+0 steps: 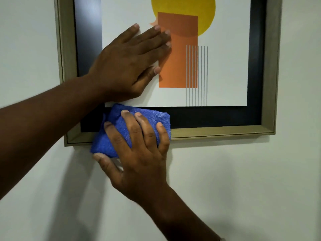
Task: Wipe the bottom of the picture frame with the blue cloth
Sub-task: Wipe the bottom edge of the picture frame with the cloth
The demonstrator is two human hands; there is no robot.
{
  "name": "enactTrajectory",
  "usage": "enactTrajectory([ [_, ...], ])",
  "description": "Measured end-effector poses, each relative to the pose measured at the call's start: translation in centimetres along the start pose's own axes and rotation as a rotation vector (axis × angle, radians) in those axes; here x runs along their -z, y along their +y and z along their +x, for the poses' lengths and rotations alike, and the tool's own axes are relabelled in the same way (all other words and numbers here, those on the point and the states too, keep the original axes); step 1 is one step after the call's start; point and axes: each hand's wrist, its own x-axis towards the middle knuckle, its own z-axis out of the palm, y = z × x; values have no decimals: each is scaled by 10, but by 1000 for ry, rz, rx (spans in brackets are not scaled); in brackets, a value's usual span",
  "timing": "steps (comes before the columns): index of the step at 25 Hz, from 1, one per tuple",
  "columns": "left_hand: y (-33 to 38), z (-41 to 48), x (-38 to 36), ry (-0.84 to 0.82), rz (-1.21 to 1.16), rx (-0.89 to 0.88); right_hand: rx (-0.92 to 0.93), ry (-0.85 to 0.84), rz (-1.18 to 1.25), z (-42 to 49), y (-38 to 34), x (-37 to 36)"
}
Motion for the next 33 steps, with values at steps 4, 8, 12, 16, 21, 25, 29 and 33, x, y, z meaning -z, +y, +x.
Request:
enactTrajectory([
  [4, 3, 0, 1, 19, 16, 12, -42, 5, 4, -8, 49, 17],
  [8, 9, -4, 3, -26, 31, 52, -52, -59, -14, -15, 92, 36],
  [12, 20, -5, 11, -77, 47, 112, -81, -148, -31, -17, 126, 55],
  [16, 34, -7, 10, -150, 15, 209, -173, -193, -27, -22, 144, 67],
  [21, 67, -2, 20, -231, -95, 426, -220, -303, 26, -21, 158, 91],
  [25, 156, -12, 11, -299, -239, 641, -344, -268, 347, -7, 163, 107],
  [29, 228, -8, 8, -240, -303, 804, -431, -229, 450, 5, 170, 118],
  [33, 250, 12, 8, -189, -320, 940, -702, -76, 297, -4, 169, 121],
])
